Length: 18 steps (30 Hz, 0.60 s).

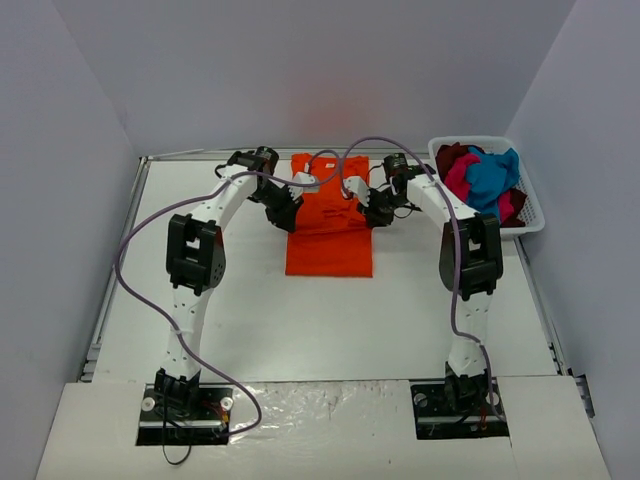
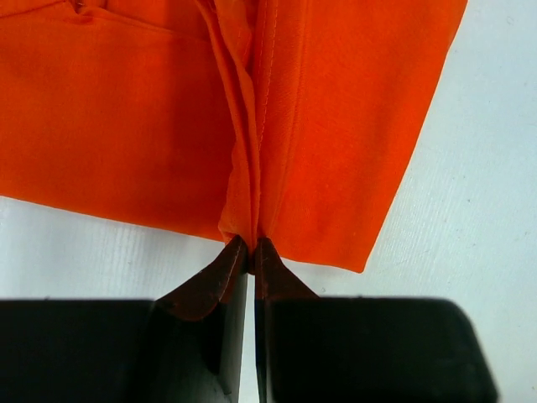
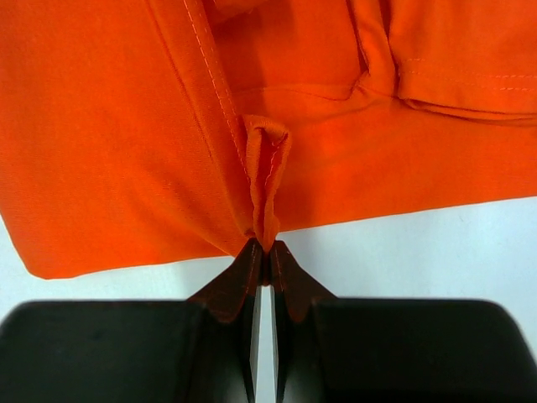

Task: Fold and stack the t-shirts
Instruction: Fold the folded rectangular tshirt in 1/3 of the way

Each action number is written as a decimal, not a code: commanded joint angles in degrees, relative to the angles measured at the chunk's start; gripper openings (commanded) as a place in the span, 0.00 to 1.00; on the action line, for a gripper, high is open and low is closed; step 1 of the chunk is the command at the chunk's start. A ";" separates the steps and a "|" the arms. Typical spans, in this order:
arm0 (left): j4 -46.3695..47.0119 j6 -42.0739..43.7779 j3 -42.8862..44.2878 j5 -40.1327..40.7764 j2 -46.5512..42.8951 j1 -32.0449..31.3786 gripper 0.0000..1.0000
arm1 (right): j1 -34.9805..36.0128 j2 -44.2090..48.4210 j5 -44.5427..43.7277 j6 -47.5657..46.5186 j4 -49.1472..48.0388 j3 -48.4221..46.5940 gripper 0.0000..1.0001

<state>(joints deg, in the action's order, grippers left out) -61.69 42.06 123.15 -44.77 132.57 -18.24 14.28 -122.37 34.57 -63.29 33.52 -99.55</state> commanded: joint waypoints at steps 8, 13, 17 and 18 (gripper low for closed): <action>-1.50 1.18 3.41 -0.67 1.02 0.49 0.02 | -1.19 -2.70 0.94 -0.35 1.64 -3.46 0.00; -0.19 0.65 2.88 0.12 1.20 0.49 0.02 | -1.19 -4.63 1.29 0.18 1.55 -5.82 0.00; 2.10 -0.58 2.53 1.79 1.28 0.49 0.16 | -1.19 -6.04 1.20 0.88 1.46 -8.20 0.12; 3.06 -0.67 2.70 2.32 1.28 0.49 0.27 | -1.19 -6.48 1.03 0.97 1.55 -8.64 0.15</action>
<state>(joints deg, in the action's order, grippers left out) -60.18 41.58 124.27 -43.72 134.50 -18.24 13.80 -128.07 35.09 -62.83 33.69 -105.03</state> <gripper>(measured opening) 0.223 0.128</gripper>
